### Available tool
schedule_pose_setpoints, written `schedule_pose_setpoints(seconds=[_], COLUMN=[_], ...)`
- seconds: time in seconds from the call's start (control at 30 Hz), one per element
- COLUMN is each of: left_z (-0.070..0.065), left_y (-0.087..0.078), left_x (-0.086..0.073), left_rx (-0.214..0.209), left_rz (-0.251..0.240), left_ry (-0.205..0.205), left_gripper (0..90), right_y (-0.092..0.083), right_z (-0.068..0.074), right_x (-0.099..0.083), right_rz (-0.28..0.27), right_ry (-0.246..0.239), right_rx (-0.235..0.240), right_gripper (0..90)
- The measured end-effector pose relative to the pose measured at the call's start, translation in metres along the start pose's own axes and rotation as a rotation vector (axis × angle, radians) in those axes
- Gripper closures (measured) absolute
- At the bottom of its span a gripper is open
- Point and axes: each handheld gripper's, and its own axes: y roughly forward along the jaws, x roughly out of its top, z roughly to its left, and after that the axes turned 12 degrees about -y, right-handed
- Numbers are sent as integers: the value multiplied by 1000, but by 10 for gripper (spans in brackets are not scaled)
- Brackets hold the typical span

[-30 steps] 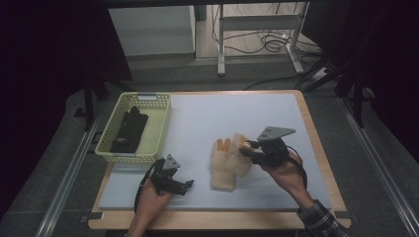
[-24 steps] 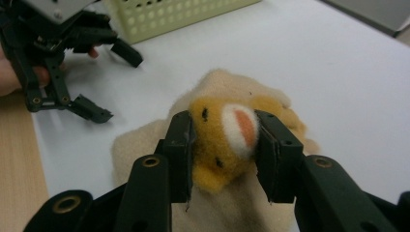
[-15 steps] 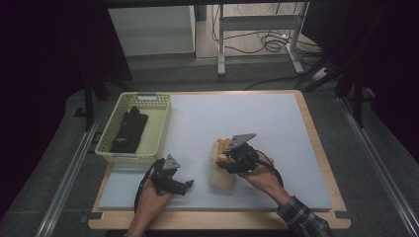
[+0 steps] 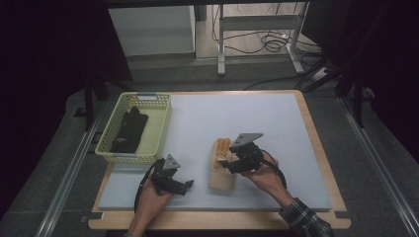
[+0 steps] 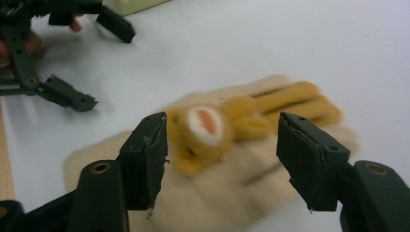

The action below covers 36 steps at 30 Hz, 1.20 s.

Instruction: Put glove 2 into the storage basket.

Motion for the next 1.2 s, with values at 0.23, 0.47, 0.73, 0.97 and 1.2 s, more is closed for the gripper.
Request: schedule_pose_setpoints(seconds=[0.23,0.47,0.73,0.97,1.2], left_z=[0,0,0,0,0], left_y=[0,0,0,0,0], left_x=[0,0,0,0,0], left_rx=[0,-1,-1,-1,-1], left_rz=[2,2,2,2,1], left_ry=[1,-1,-1,-1,-1], left_gripper=[18,17,18,18,18], right_y=[-20,-29,-32,-27,-19], right_z=[-14,-15,-5,10,22], right_x=[-20,-42,-60,-71,-76], right_rz=[-8,-9,-10,1,18], right_ry=[52,95,98,80,42], right_rx=[-49,-51,-32,0,12], right_gripper=[581,745,846,877,885])
